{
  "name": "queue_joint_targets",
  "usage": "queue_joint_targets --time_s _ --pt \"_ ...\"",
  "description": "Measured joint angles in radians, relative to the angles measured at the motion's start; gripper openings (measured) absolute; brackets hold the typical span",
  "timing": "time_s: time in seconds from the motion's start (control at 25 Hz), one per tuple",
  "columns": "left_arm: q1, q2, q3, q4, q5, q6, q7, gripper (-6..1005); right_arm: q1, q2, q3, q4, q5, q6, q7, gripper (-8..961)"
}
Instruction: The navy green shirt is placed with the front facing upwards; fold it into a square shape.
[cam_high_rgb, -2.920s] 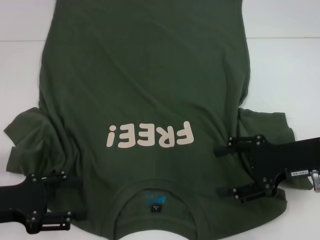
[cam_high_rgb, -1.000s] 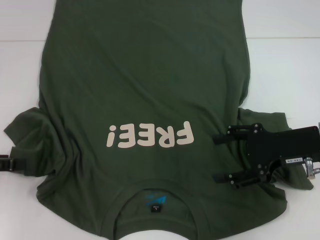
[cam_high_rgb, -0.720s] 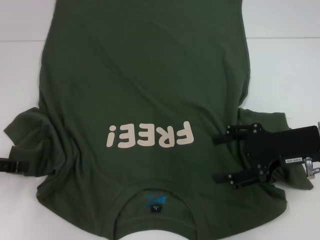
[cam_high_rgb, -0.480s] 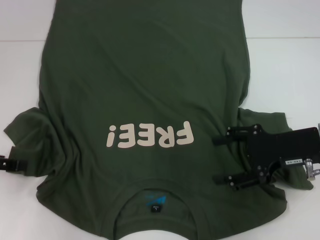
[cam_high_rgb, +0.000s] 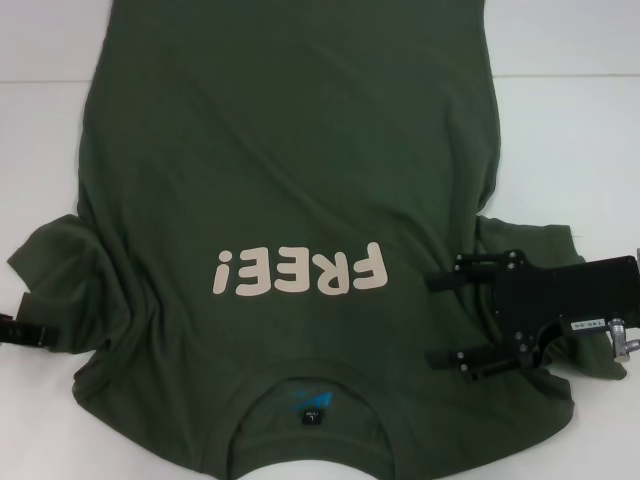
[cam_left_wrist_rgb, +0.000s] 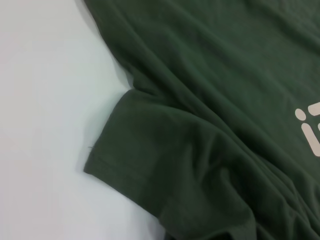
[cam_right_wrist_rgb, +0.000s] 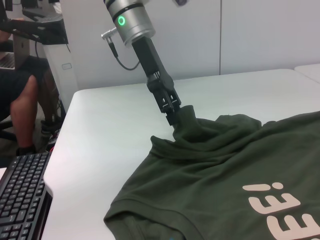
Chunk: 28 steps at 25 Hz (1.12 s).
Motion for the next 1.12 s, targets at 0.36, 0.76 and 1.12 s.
queue_joint_targets --time_s 0.36,0.76,1.12 --pt "-0.016 0.001 0.006 -0.063 0.011 -0.064 0.006 716 0.001 0.000 0.005 0.000 0.002 0.001 -0.002 912" --pt "-0.019 0.013 0.000 -0.063 0.013 -0.064 -0.004 354 0.006 -0.002 0.007 0.000 0.004 0.002 -0.001 911" --pt "-0.019 0.015 0.005 -0.059 0.019 -0.056 0.020 85 0.009 0.000 0.005 0.000 0.004 0.002 0.000 911"
